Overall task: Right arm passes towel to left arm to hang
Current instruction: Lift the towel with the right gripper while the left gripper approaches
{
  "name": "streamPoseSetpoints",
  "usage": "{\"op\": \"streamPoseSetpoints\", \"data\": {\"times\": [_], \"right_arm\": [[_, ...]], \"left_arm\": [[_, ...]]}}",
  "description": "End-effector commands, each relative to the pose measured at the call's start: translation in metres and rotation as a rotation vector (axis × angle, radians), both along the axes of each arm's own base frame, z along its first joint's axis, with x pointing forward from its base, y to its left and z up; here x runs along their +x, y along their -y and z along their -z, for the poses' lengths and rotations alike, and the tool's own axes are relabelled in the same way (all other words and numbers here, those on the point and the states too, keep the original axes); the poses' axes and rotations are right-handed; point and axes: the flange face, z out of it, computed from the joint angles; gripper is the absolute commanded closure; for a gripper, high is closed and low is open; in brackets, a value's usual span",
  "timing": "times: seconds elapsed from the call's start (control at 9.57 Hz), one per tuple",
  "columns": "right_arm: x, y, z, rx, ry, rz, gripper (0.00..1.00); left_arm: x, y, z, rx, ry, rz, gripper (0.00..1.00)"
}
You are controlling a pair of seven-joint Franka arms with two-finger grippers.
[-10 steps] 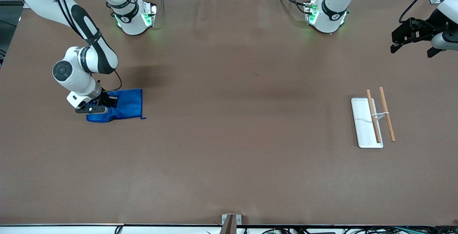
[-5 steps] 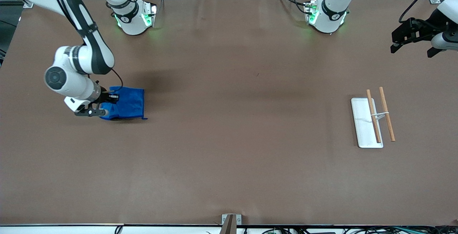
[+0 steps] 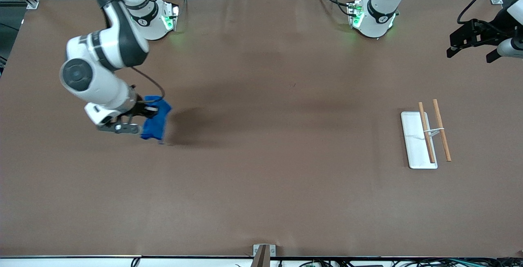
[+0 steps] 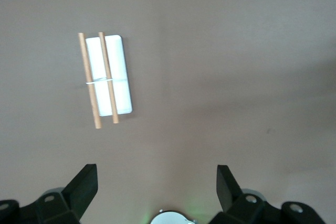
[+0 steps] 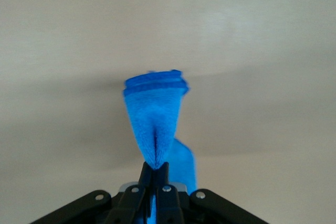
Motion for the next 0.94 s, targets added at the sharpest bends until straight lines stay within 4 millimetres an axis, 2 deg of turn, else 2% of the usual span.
{"op": "streamPoseSetpoints", "data": {"times": [0.0,0.21,0.31,0.52,0.63,0.84], "right_arm": [[0.01,-0.056,-0.024,0.178,0.013,0.04,1.0],[0.017,-0.111,-0.024,0.37,0.042,0.067,1.0],[0.014,-0.141,-0.032,0.469,0.05,0.08,1.0],[0.007,-0.189,-0.043,0.678,0.049,0.171,1.0],[-0.002,-0.211,-0.049,0.759,0.061,0.211,1.0],[-0.013,-0.242,-0.058,0.917,0.075,0.346,1.0]], "left_arm": [[0.027,0.025,0.063,-0.22,-0.149,0.024,0.0],[0.058,0.049,0.129,-0.471,-0.287,0.032,0.0],[0.072,0.061,0.162,-0.601,-0.347,0.026,0.0],[0.088,0.077,0.204,-0.768,-0.433,-0.011,0.0],[0.088,0.088,0.232,-0.863,-0.488,-0.031,0.0],[0.073,0.118,0.282,-1.005,-0.466,-0.029,0.0]]}}
